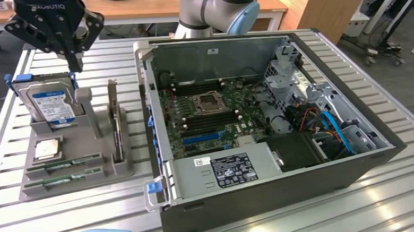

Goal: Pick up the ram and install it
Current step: 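Reach for the ram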

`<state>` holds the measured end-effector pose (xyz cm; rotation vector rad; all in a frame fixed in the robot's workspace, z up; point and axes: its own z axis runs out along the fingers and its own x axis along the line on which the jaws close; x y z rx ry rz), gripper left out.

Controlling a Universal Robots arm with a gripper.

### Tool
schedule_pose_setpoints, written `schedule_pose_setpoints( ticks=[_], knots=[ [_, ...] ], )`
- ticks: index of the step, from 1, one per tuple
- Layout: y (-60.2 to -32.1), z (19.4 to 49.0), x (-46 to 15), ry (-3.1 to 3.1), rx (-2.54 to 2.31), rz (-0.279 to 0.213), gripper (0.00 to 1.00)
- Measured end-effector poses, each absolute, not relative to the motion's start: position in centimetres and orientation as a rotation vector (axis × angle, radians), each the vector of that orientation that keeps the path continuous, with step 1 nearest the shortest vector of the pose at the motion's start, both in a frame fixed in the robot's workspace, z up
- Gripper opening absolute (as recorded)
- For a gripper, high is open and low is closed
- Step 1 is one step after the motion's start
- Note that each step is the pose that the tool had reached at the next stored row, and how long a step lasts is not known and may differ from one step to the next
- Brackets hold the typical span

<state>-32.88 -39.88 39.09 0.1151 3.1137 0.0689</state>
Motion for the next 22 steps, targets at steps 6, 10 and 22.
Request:
schedule_pose_setpoints(
  ticks=[6,10,22],
  knots=[
    [-39.89,39.09,-33.07,3.114,0.115,0.069,0.10],
    [-39.88,39.09,-33.16,3.114,0.115,0.069,0.10],
    [-39.89,39.09,-33.46,3.114,0.115,0.069,0.10]
  ],
)
